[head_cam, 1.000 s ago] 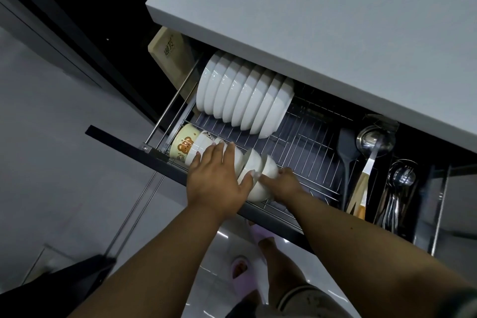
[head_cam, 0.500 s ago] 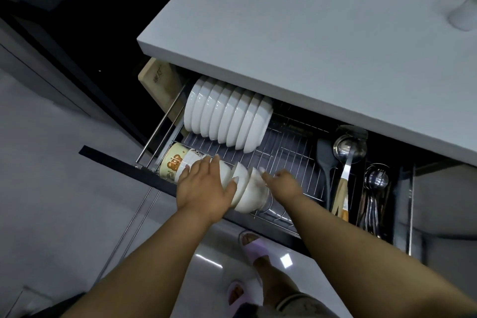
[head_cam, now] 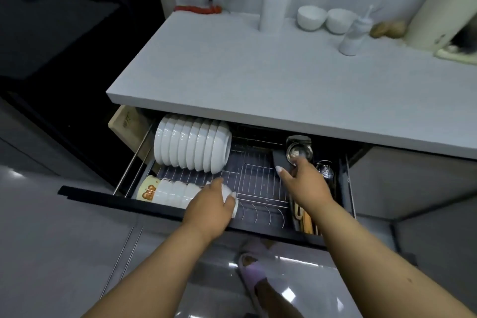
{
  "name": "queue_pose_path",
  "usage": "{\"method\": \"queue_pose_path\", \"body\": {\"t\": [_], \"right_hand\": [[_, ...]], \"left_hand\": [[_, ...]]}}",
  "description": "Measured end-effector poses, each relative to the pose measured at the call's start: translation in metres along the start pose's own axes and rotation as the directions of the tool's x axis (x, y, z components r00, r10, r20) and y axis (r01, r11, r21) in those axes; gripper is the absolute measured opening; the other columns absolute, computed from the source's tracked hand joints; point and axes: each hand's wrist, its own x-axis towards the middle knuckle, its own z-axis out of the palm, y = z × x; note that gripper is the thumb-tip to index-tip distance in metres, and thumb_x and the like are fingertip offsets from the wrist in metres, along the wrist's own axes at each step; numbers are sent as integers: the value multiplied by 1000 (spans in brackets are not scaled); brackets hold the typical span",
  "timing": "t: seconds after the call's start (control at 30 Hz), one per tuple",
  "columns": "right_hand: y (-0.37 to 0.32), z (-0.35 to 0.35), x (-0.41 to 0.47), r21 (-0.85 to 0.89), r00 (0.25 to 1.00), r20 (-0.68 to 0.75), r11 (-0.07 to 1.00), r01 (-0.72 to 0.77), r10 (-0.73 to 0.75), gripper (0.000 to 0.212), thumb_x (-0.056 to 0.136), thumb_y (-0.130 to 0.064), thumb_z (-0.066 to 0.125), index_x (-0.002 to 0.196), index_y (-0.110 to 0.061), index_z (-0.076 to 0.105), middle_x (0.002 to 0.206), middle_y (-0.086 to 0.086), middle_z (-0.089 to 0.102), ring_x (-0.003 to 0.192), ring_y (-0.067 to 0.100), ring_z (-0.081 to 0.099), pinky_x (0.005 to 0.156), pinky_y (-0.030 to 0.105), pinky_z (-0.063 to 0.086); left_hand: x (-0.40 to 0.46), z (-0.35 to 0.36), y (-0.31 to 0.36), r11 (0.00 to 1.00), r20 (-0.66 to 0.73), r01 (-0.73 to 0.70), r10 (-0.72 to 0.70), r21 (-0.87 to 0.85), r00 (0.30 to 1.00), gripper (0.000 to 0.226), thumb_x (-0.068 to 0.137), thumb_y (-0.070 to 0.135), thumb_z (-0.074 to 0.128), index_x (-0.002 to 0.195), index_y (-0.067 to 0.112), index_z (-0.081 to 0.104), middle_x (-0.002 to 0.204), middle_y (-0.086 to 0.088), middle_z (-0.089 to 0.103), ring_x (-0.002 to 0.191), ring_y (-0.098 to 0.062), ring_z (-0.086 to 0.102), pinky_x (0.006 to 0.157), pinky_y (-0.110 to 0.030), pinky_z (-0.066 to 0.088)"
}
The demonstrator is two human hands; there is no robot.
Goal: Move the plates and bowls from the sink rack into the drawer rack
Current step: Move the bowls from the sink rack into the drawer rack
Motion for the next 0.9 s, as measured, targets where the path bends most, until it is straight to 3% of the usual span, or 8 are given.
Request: {"method": "queue_pose_path", "body": {"t": [0.13,0.4,0.7,0.9], "right_hand": [[22,-41,-23,-32,997,-81,999,-7,5,56,90,-50,53,133,-15,45,118,8,59,102,23,57,81,35,49],[72,-120,-55,23,960,-279,1000,-13,19,57,91,-50,52,137,-17,44,117,4,58,101,19,55,73,29,42],[167,-216,-97,63,897,-439,997,-33,57,57,93,-48,50,140,-18,40,130,5,54,117,20,52,89,31,45],[261,-281,-124,87,852,-501,989,-123,150,54,91,-49,52,136,-19,45,126,4,56,113,19,54,83,28,44]], "left_hand": [[-8,12,35,993,32,-117,116,30,993,53,98,43,40,144,17,35,139,-4,50,123,-22,50,97,-34,44],[-15,32,116,943,66,-301,295,143,953,47,97,42,42,138,18,41,121,-3,62,110,-23,57,87,-34,47],[-26,99,242,865,122,-465,449,191,885,37,95,43,43,125,21,49,101,1,67,97,-20,61,76,-33,49],[-48,173,346,801,192,-577,549,157,814,43,96,41,45,132,18,47,117,-3,65,109,-23,59,86,-32,48]]}}
